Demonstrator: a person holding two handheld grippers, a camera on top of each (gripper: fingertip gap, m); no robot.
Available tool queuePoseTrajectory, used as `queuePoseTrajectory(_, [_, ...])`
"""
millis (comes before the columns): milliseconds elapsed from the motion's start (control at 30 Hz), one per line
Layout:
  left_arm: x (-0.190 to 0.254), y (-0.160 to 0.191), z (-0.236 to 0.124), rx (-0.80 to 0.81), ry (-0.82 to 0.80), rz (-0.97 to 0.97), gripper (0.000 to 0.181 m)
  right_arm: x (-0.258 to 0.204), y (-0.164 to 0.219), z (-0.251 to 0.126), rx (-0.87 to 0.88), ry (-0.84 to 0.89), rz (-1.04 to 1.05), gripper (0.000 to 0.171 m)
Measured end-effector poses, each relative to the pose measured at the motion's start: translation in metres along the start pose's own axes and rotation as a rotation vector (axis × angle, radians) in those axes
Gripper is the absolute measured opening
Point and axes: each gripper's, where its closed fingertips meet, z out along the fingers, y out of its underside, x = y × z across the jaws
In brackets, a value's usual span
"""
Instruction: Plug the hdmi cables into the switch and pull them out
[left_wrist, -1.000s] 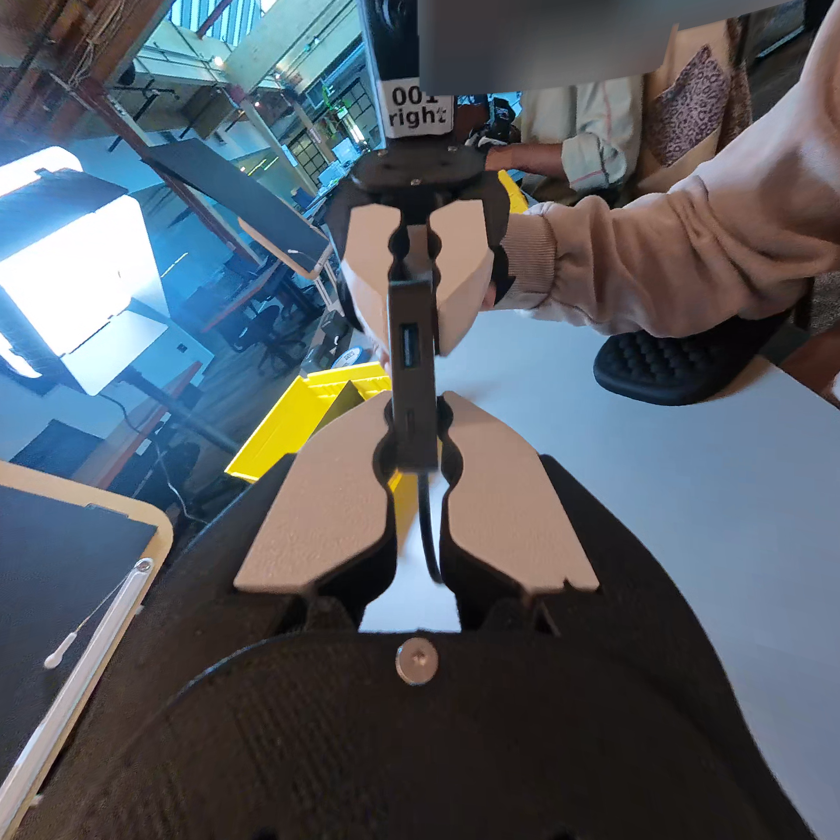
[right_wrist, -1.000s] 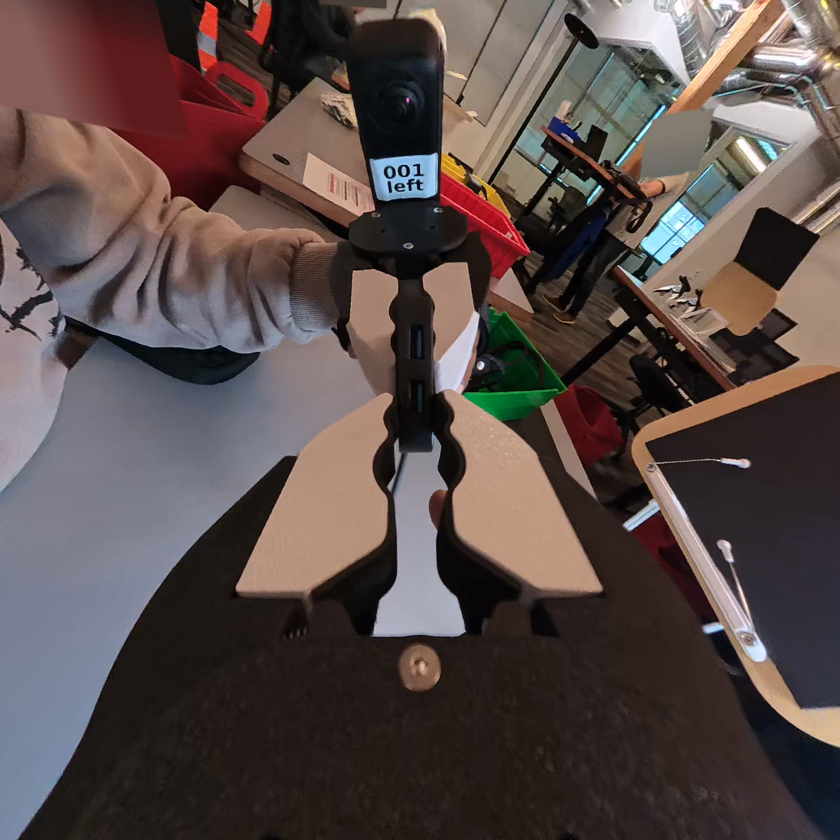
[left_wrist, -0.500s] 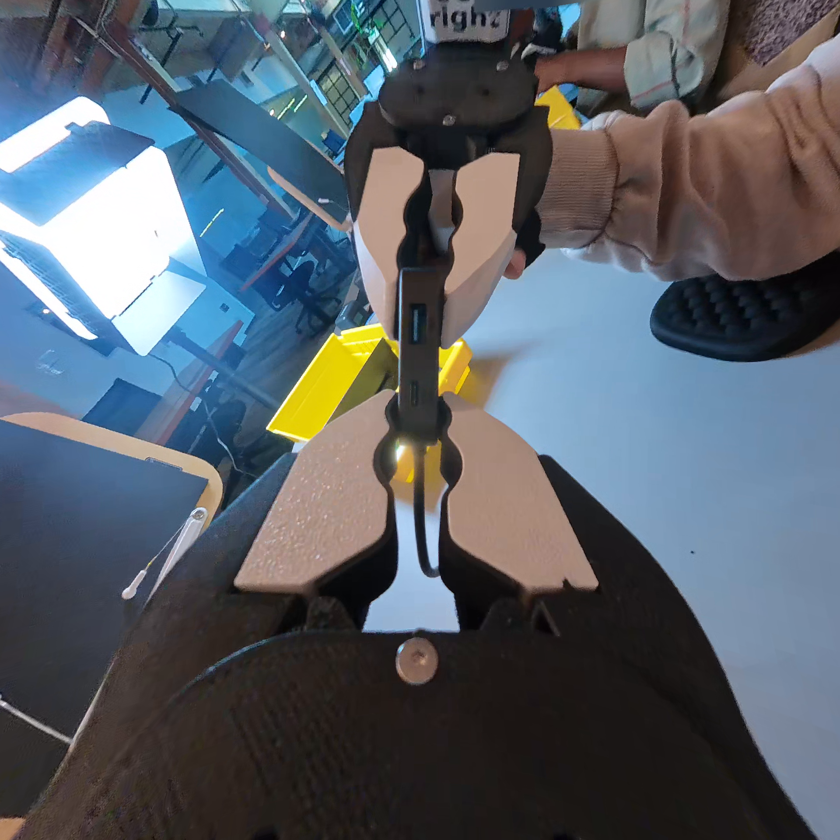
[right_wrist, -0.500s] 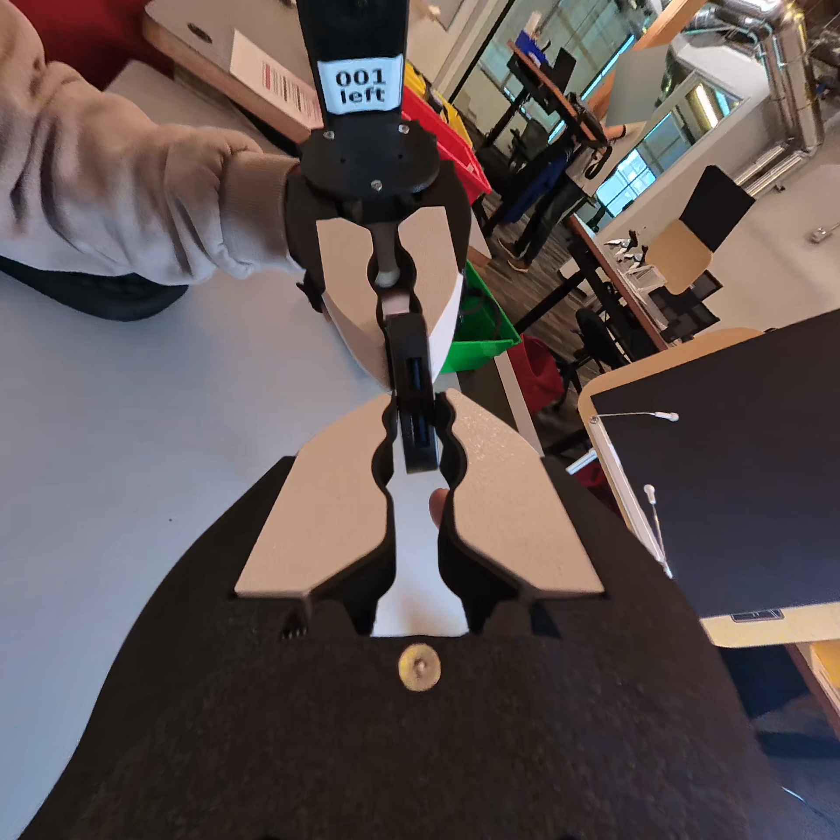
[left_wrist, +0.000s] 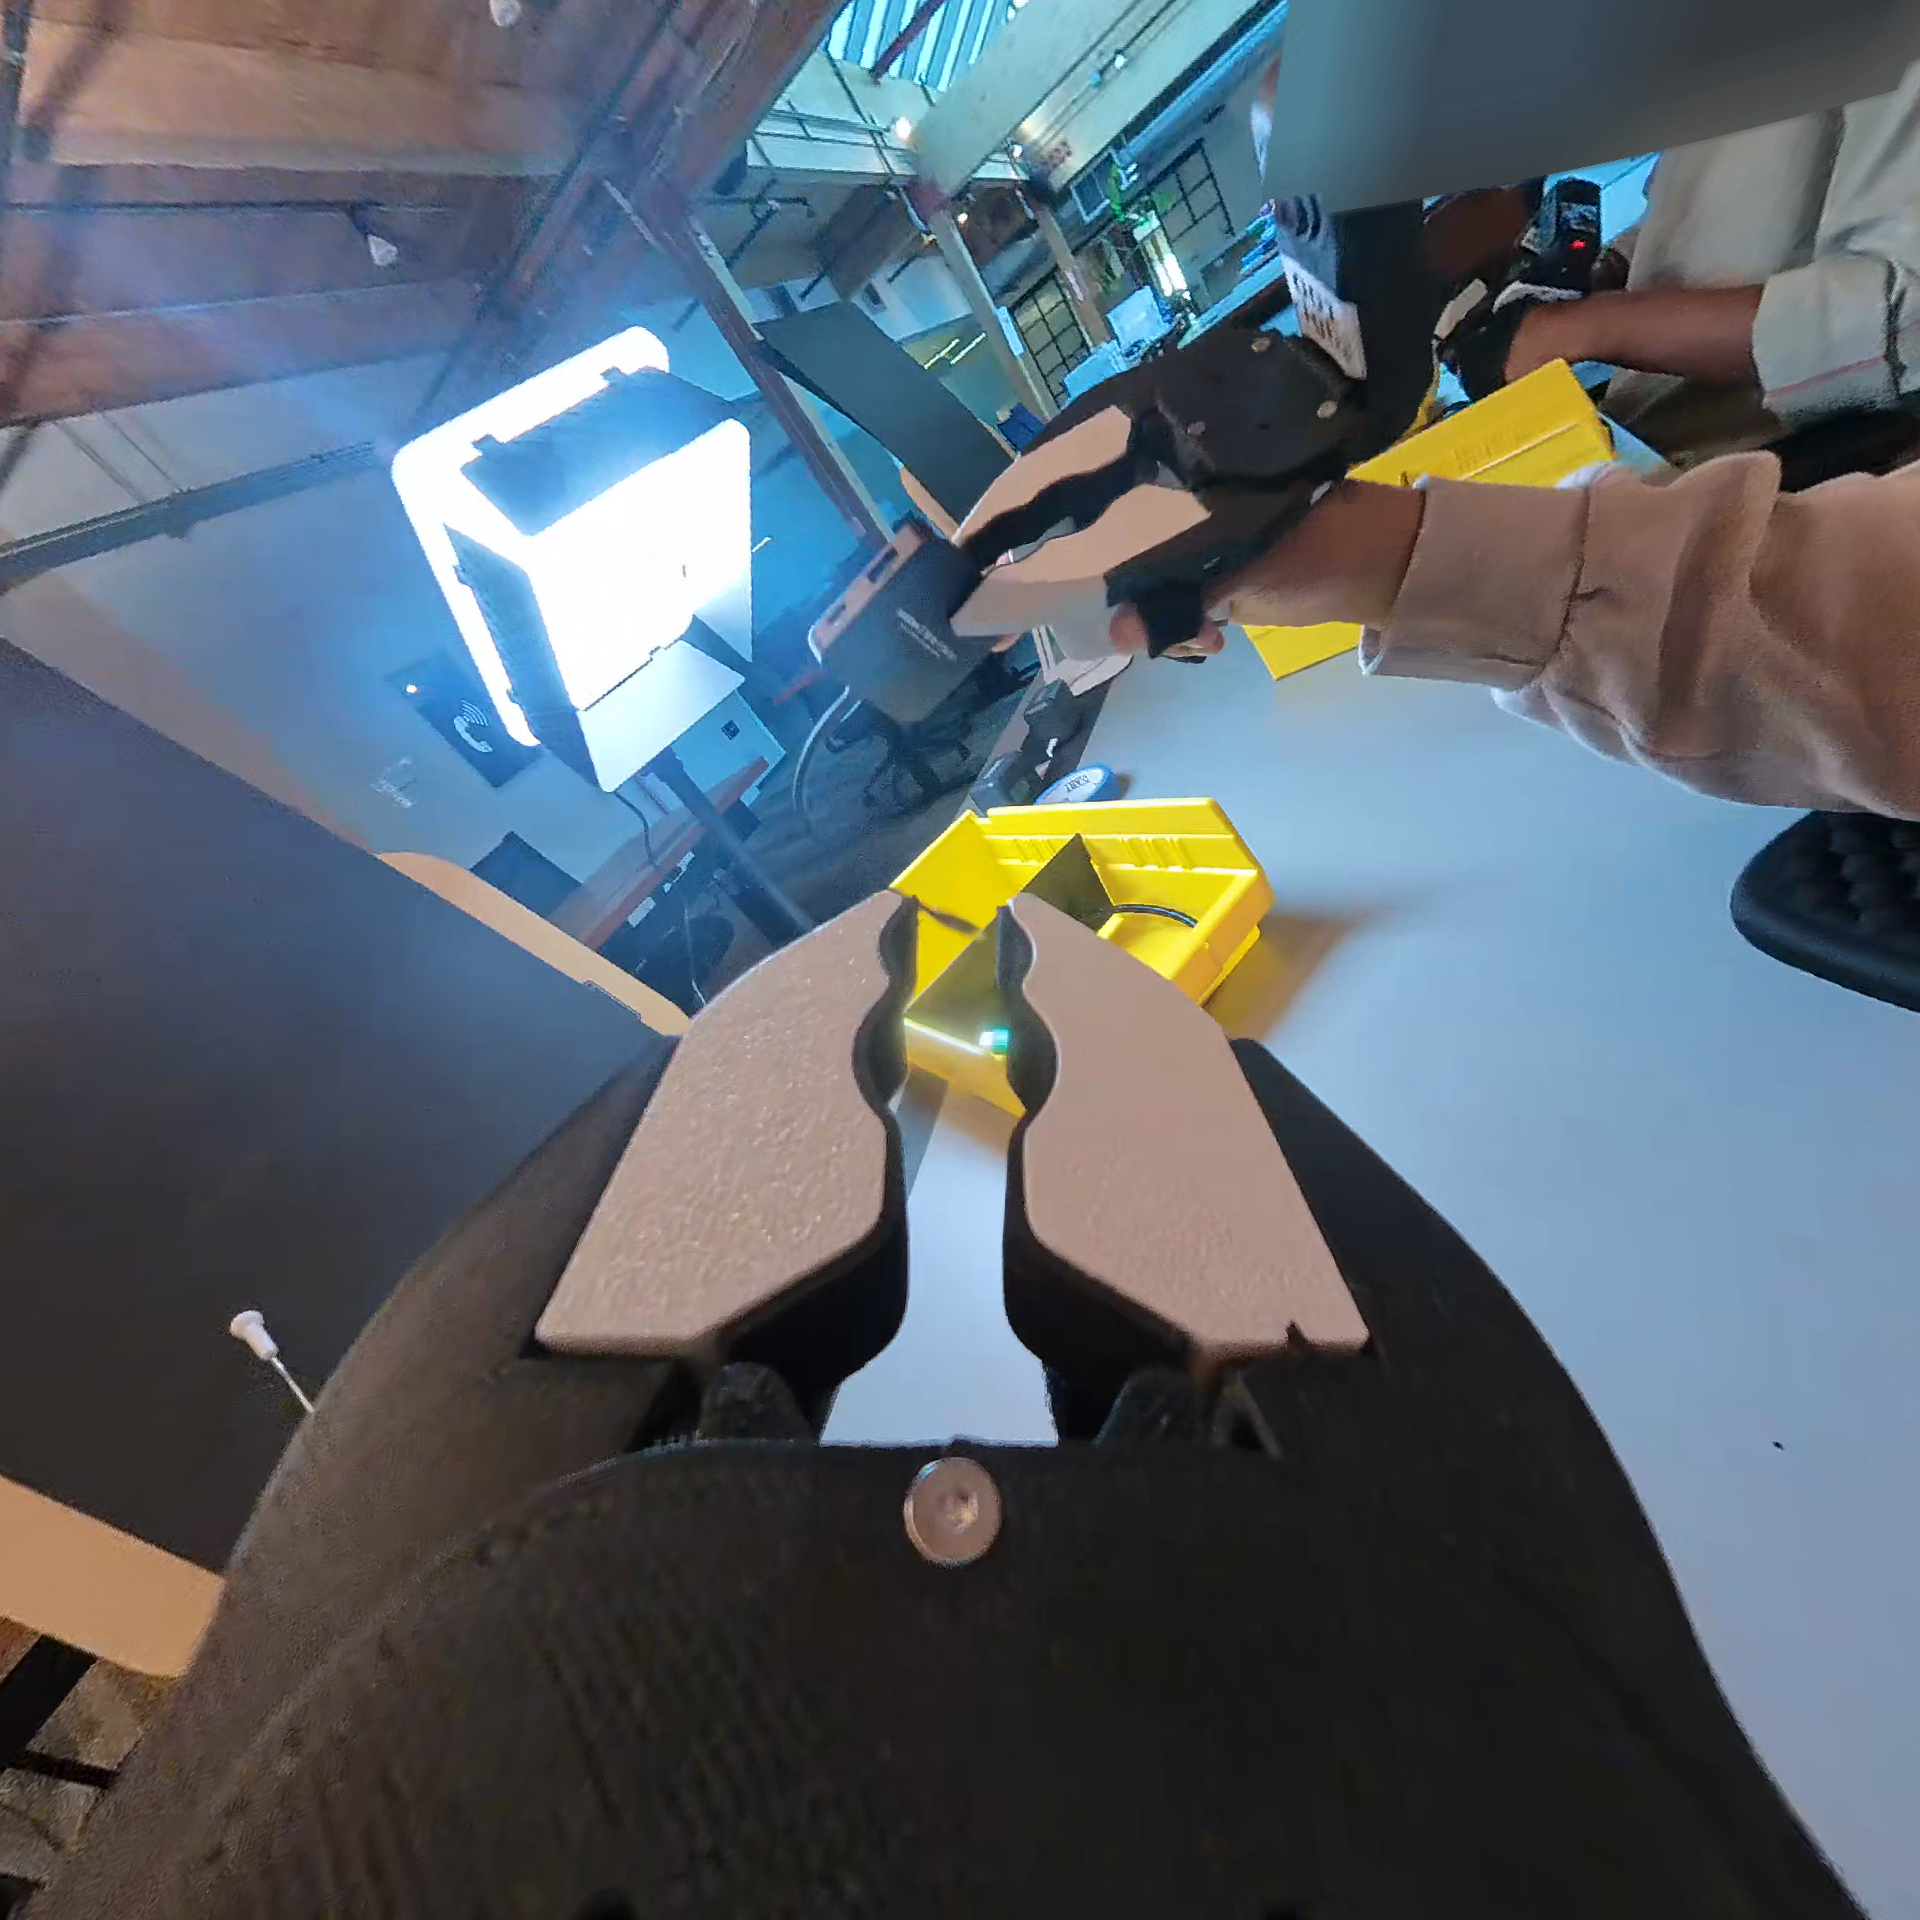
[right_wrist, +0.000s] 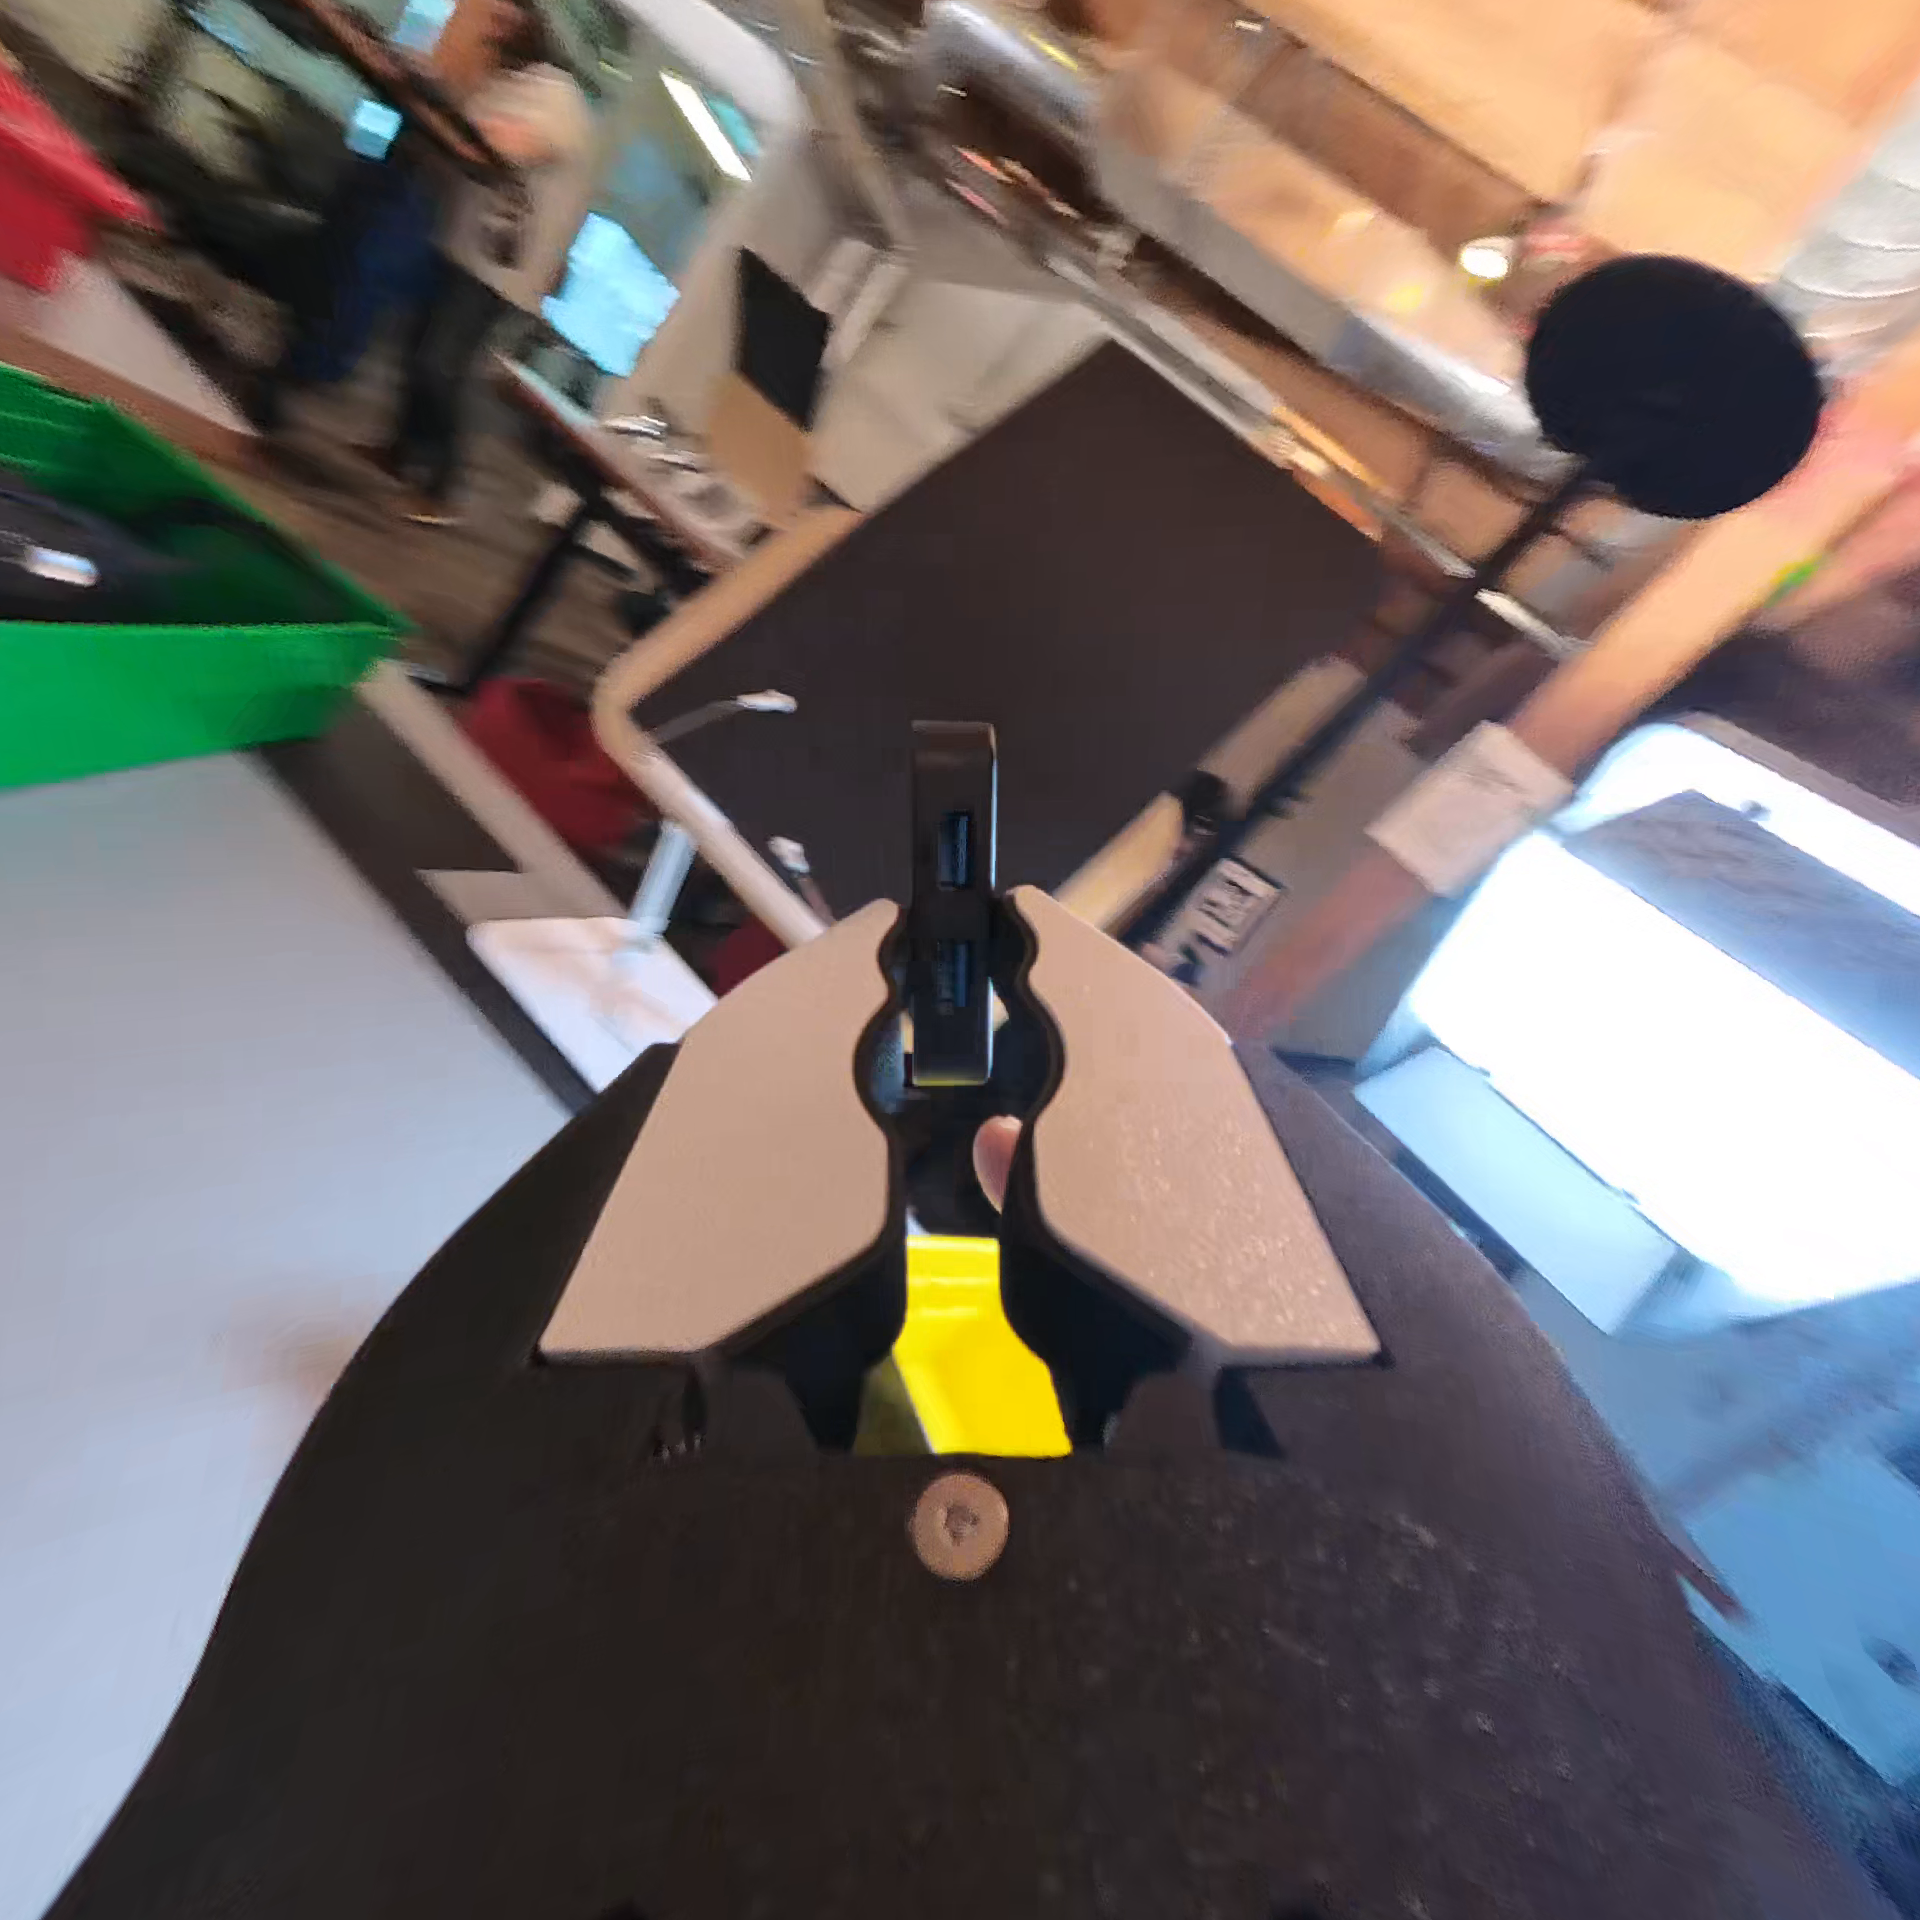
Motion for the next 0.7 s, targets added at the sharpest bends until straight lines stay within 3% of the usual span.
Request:
queuePoseTrajectory(133, [0.003,0.006,0.005,-0.022,0.004,0.004,0.014,0.044,0.054,-0.004,-0.105,0.247,-0.037,0.014])
queuePoseTrajectory(367, [0.011,0.013,0.012,-0.048,0.032,0.021,0.013,0.059,0.133,-0.007,-0.249,0.349,0.06,0.014])
queuePoseTrajectory(533, [0.012,0.015,0.012,-0.049,0.037,0.022,0.011,0.075,0.134,-0.016,-0.18,0.42,0.141,0.014])
queuePoseTrajectory(700, [0.014,0.022,0.015,-0.071,0.04,0.021,0.009,0.073,0.106,0.013,-0.126,0.252,0.157,0.014])
